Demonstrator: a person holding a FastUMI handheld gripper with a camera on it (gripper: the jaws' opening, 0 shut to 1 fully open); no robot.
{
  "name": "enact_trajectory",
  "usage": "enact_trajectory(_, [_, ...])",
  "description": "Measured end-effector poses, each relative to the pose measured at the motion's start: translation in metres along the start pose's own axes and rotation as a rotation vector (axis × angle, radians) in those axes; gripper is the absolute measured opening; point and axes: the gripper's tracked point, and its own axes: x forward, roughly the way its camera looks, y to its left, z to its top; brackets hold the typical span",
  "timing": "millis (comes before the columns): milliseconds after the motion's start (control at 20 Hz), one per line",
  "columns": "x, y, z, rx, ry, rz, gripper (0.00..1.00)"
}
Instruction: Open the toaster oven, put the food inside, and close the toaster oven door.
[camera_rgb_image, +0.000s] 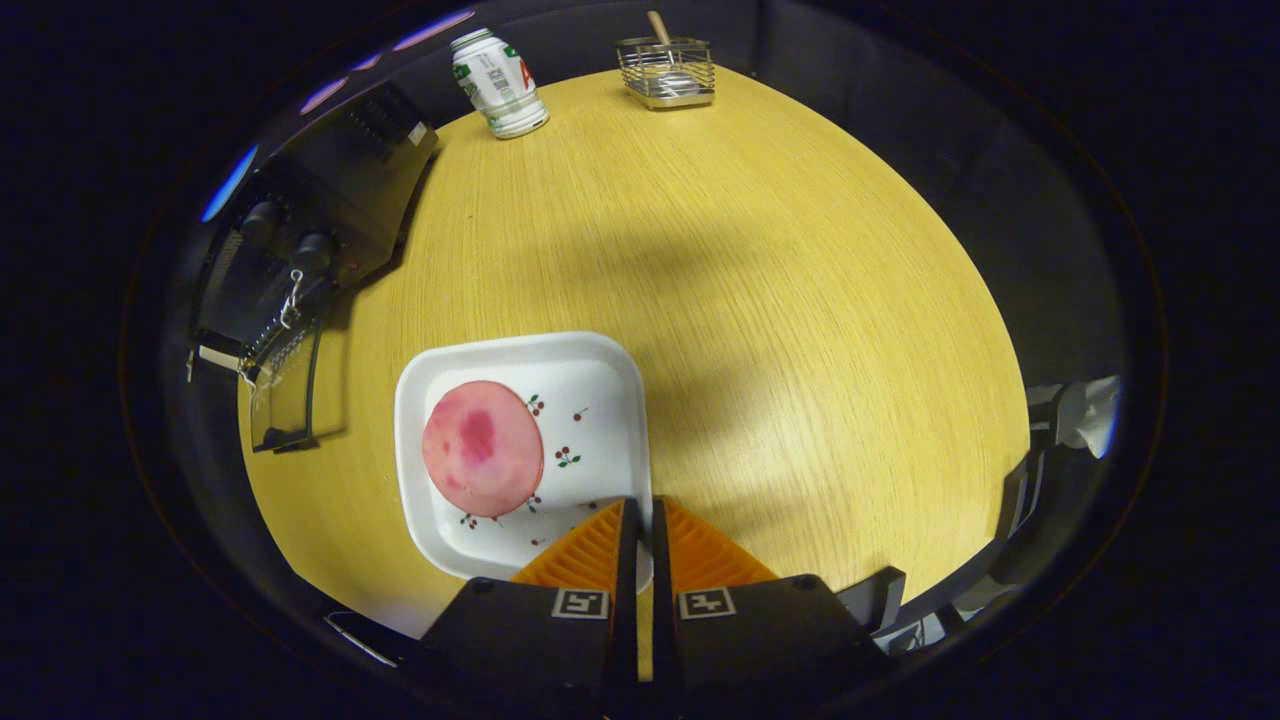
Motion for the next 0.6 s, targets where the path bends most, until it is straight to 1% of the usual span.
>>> enact_trajectory(50, [-0.001,0.001,0.001,0.023,-0.008,0.026,0.11])
enact_trajectory(100, [-0.002,0.001,-0.002,0.041,-0.013,0.043,0.08])
enact_trajectory(150, [0.0,0.001,0.001,0.049,-0.022,0.054,0.08])
enact_trajectory(200, [-0.002,0.001,-0.003,0.048,-0.027,0.062,0.06])
enact_trajectory(300, [-0.003,0.001,-0.004,0.063,-0.036,0.065,0.06])
enact_trajectory(450, [-0.003,0.005,-0.008,0.168,-0.049,0.09,0.05])
enact_trajectory(500, [-0.004,0.007,-0.008,0.185,-0.067,0.101,0.05])
enact_trajectory(600, [-0.012,0.016,-0.011,0.233,-0.099,0.145,0.05])
